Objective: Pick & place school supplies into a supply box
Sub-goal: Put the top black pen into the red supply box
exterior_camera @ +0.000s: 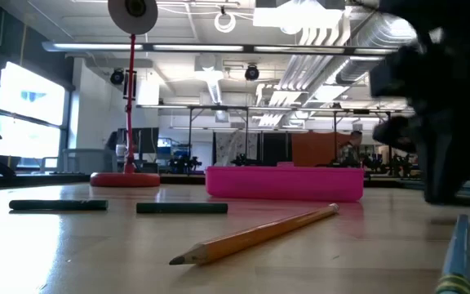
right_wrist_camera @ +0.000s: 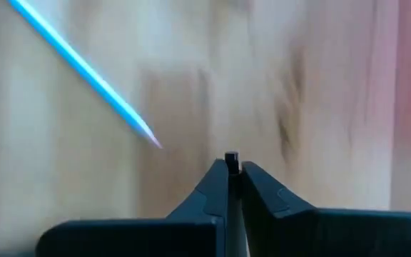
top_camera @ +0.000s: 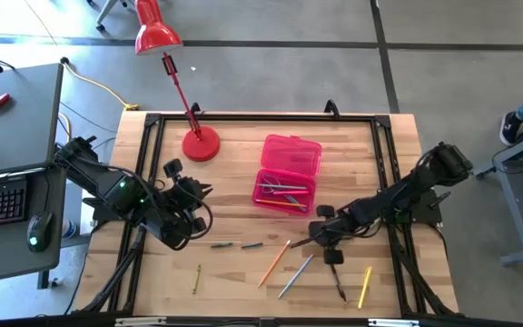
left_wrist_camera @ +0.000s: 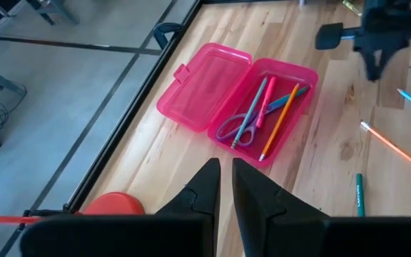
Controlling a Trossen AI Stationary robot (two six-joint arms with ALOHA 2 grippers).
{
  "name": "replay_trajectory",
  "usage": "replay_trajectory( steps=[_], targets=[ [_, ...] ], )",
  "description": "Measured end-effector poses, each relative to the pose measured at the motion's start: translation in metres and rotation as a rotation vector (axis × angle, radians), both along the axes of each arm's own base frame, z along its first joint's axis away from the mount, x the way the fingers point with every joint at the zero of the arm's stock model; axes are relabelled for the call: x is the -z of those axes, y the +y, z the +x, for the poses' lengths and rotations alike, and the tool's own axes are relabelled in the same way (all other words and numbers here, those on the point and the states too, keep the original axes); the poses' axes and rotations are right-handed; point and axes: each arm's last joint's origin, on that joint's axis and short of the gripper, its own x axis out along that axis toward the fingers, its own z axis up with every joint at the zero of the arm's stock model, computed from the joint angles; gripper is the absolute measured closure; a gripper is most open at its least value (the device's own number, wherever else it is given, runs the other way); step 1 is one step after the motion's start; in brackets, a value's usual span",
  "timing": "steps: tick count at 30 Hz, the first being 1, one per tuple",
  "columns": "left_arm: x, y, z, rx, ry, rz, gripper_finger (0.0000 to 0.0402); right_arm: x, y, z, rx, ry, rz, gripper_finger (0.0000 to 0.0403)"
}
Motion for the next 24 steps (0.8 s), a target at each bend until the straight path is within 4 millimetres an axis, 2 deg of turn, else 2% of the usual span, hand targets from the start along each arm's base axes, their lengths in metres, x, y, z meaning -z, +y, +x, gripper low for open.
replay_trajectory(
  steps=[4,8,12,15,17,19,24],
  targets=[
    [0.000,0.000,0.000,0.002,0.000,-0.004,0.0332,-0.032,0.009,0.022,-0.033,-0.159,-0.016,0.0396],
    [0.000,0.000,0.000,0.001,-0.005,-0.007,0.0332,-0.065,0.009,0.042,-0.061,-0.313,-0.165,0.0400],
    [0.000,0.000,0.000,0.000,-0.007,-0.004,0.0332,-0.093,-0.005,0.063,-0.027,-0.425,-0.340,0.0399],
    [0.000,0.000,0.000,-0.001,-0.008,-0.003,0.0332,-0.106,-0.022,0.083,0.010,-0.486,-0.428,0.0401],
    [0.000,0.000,0.000,-0.001,-0.008,-0.003,0.0332,-0.106,-0.035,0.098,0.031,-0.505,-0.455,0.0400],
    [0.000,0.000,0.001,-0.002,-0.009,-0.002,0.0332,-0.098,-0.049,0.113,0.047,-0.492,-0.460,0.0400],
    [0.000,0.000,0.000,-0.008,-0.014,-0.012,0.0332,-0.052,-0.081,0.131,0.109,-0.297,-0.526,0.0400]
  ],
)
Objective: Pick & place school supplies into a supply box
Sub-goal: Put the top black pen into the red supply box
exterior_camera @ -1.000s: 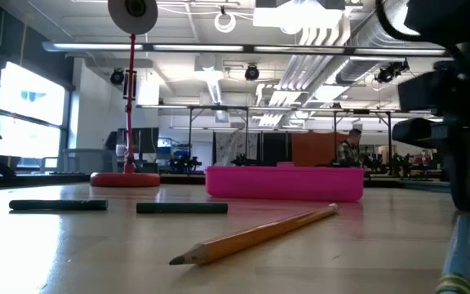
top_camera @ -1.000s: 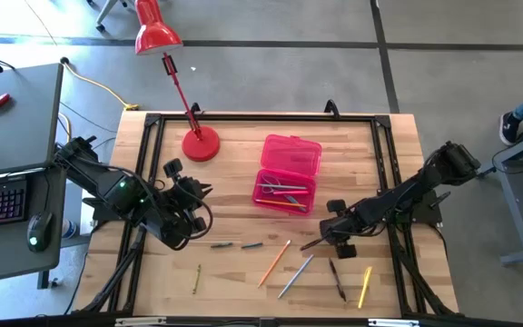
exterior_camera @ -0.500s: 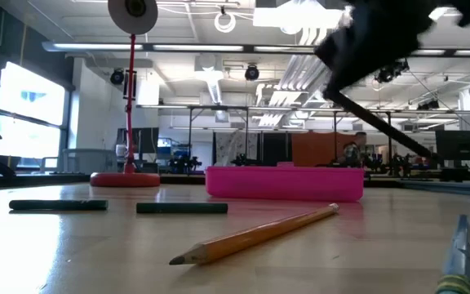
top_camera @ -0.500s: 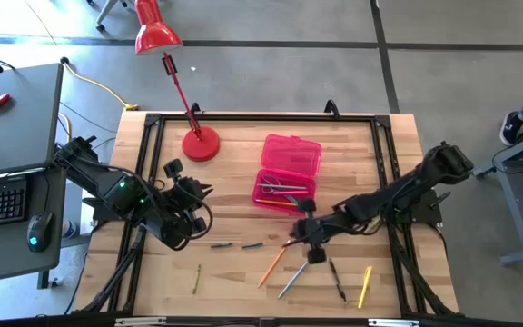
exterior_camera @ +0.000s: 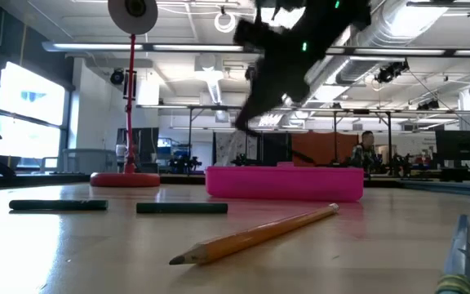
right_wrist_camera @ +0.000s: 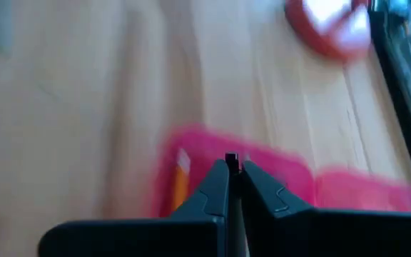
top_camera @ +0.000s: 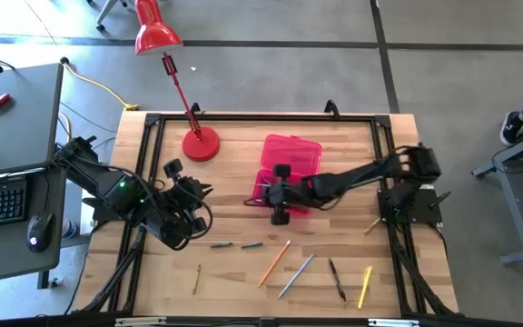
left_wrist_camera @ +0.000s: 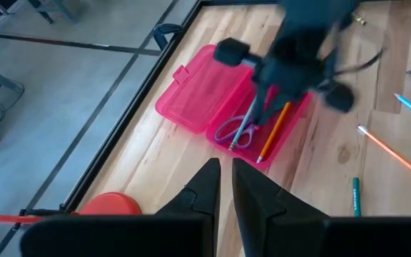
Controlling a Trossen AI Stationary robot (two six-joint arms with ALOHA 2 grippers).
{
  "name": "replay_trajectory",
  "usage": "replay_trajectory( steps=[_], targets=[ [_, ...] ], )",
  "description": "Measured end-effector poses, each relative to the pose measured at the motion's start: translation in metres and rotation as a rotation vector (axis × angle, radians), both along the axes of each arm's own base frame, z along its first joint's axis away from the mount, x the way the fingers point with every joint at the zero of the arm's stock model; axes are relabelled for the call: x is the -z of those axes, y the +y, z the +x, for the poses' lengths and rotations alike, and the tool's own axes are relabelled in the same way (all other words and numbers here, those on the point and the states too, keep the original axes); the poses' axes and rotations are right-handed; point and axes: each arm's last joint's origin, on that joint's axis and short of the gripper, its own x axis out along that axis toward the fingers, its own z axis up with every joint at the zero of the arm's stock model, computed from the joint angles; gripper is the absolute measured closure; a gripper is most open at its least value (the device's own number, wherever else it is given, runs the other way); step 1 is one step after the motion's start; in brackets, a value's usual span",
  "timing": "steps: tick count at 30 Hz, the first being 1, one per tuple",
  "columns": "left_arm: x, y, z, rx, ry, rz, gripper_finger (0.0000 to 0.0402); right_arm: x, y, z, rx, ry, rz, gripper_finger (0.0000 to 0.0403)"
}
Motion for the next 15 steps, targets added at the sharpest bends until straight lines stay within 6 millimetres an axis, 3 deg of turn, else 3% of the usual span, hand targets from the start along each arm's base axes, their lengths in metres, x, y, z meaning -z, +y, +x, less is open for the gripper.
replay_trajectory(
  steps=[7,12,15],
  targets=[
    [0.001,0.000,-0.001,-0.007,0.005,-0.023,0.0332,0.031,-0.021,0.005,0.126,0.093,0.061,0.0398],
    [0.005,0.005,-0.009,-0.068,0.051,-0.023,0.0332,0.034,-0.024,0.006,0.138,0.096,0.060,0.0379],
    [0.019,0.005,-0.016,-0.133,0.053,-0.020,0.0332,0.033,-0.025,0.006,0.163,0.085,0.028,0.0359]
  ],
)
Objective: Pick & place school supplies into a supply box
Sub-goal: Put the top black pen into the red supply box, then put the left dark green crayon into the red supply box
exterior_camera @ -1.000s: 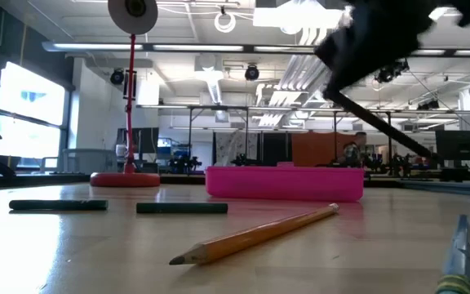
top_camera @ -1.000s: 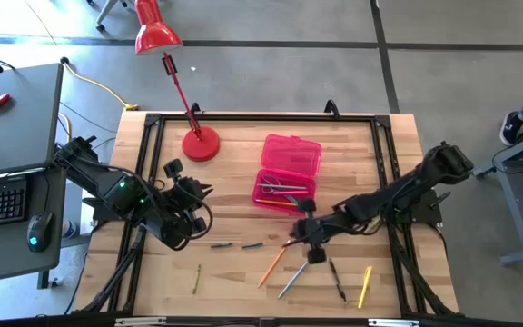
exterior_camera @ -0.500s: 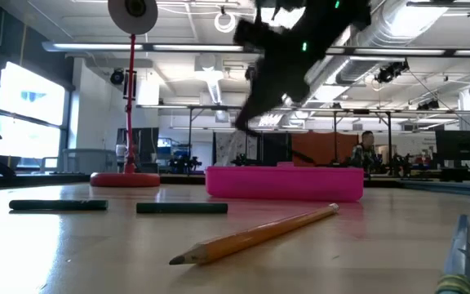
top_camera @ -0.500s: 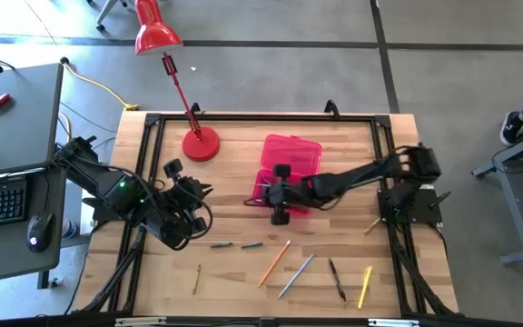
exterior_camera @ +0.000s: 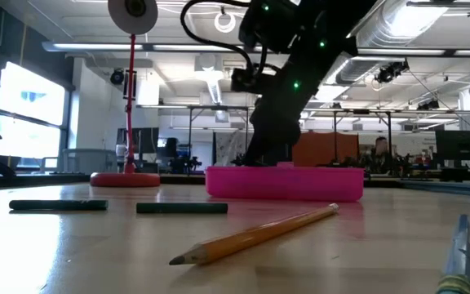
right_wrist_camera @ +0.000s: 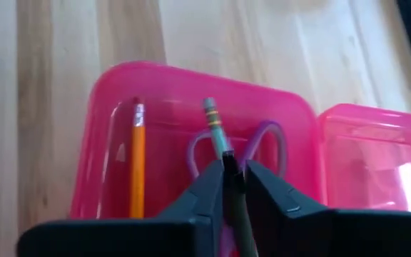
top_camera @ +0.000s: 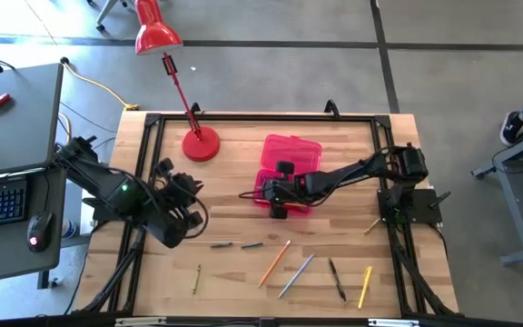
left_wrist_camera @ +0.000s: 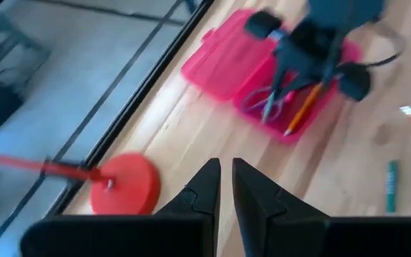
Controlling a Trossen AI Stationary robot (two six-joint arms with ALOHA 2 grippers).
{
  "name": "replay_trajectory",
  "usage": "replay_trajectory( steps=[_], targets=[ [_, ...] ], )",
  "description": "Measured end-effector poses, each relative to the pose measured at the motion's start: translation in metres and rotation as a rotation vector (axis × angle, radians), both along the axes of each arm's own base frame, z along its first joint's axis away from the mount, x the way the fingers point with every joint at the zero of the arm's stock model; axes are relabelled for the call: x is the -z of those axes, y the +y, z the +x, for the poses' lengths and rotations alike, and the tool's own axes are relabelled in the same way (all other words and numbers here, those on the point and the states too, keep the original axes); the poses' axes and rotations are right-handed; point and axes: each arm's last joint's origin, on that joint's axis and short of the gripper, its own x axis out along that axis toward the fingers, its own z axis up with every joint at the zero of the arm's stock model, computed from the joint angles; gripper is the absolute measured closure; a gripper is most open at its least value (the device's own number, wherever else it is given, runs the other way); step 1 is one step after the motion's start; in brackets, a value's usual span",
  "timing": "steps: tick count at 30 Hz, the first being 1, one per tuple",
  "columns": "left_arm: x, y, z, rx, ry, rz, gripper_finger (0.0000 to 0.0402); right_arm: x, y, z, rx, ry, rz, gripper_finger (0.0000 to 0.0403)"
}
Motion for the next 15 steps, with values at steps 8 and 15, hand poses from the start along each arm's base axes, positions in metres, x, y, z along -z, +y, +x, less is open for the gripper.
replay_trajectory(
  steps=[8,15],
  targets=[
    [0.069,-0.007,-0.037,-0.202,-0.115,-0.144,0.0332,-0.002,0.002,0.002,-0.011,-0.028,0.022,0.0317],
    [0.132,-0.006,-0.063,-0.530,-0.150,-0.350,0.0332,-0.001,0.005,0.002,-0.034,-0.042,0.159,0.0306]
  ],
)
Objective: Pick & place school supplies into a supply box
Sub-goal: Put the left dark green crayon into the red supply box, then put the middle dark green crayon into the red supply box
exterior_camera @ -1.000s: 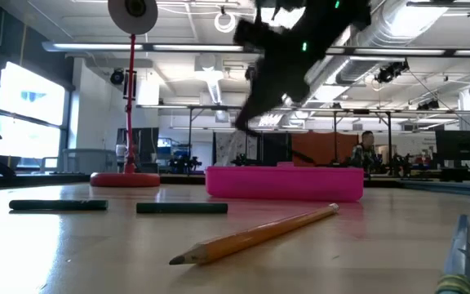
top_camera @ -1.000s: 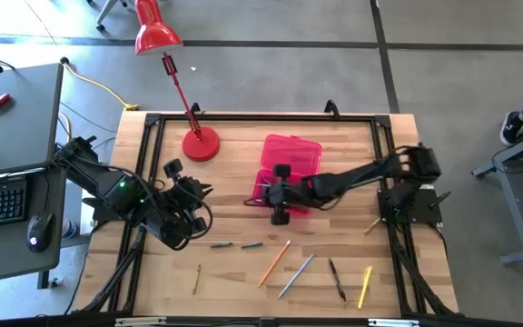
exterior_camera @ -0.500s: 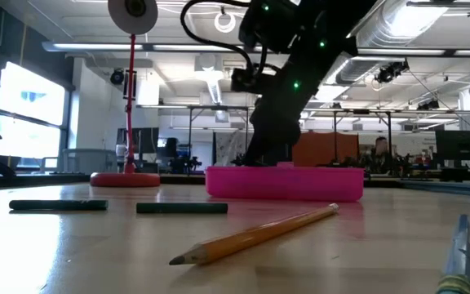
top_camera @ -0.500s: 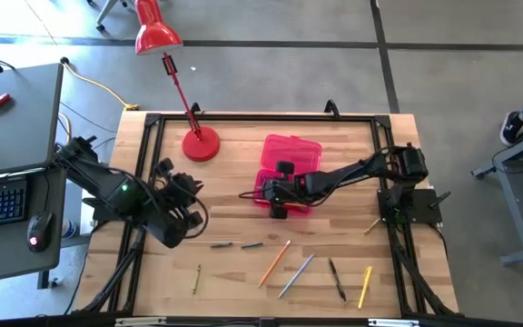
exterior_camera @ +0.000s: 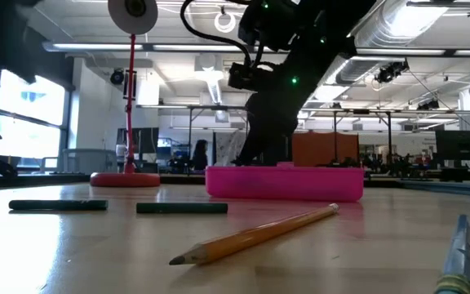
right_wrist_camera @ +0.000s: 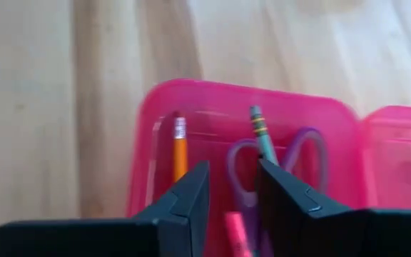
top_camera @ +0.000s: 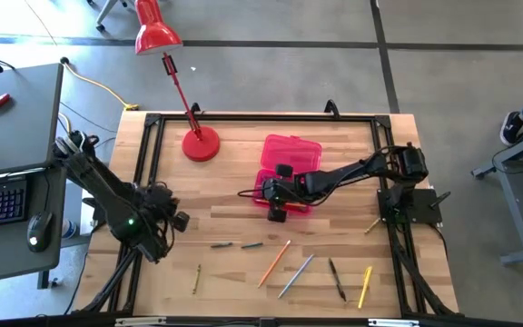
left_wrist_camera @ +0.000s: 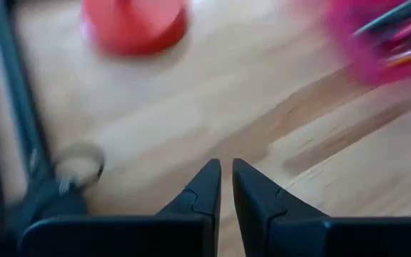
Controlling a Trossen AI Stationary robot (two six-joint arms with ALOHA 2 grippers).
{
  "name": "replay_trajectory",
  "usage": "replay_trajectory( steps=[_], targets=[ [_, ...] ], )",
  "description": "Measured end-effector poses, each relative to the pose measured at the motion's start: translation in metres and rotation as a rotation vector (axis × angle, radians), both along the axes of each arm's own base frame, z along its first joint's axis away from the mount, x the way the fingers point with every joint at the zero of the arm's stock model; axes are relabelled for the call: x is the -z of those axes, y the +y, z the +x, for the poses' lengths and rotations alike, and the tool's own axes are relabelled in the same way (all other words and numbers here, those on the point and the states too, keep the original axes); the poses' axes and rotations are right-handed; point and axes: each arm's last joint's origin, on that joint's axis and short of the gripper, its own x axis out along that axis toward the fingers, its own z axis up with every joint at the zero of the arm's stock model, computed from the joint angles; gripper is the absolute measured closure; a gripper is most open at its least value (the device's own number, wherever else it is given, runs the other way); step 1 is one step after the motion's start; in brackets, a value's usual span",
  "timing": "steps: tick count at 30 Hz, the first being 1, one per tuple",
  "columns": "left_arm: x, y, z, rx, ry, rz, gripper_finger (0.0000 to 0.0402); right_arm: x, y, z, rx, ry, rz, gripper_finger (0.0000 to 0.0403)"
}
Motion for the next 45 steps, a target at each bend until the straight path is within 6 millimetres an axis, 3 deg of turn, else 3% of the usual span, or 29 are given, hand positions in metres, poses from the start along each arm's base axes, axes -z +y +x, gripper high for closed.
replay_trajectory(
  steps=[5,18,34,45],
  targets=[
    [0.041,0.007,-0.011,-0.149,0.070,-0.099,0.0332,0.000,0.001,0.000,-0.026,0.002,0.036,0.0306],
    [0.046,-0.011,-0.005,-0.224,0.183,-0.357,0.0332,0.000,0.002,0.000,0.009,-0.012,0.075,0.0306],
    [0.086,-0.027,0.007,-0.394,0.279,-0.236,0.0332,0.000,0.014,0.000,-0.028,-0.013,0.124,0.0306],
    [0.119,-0.012,-0.006,-0.387,0.221,-0.267,0.0332,0.000,0.018,-0.001,-0.036,-0.012,0.121,0.0306]
  ],
)
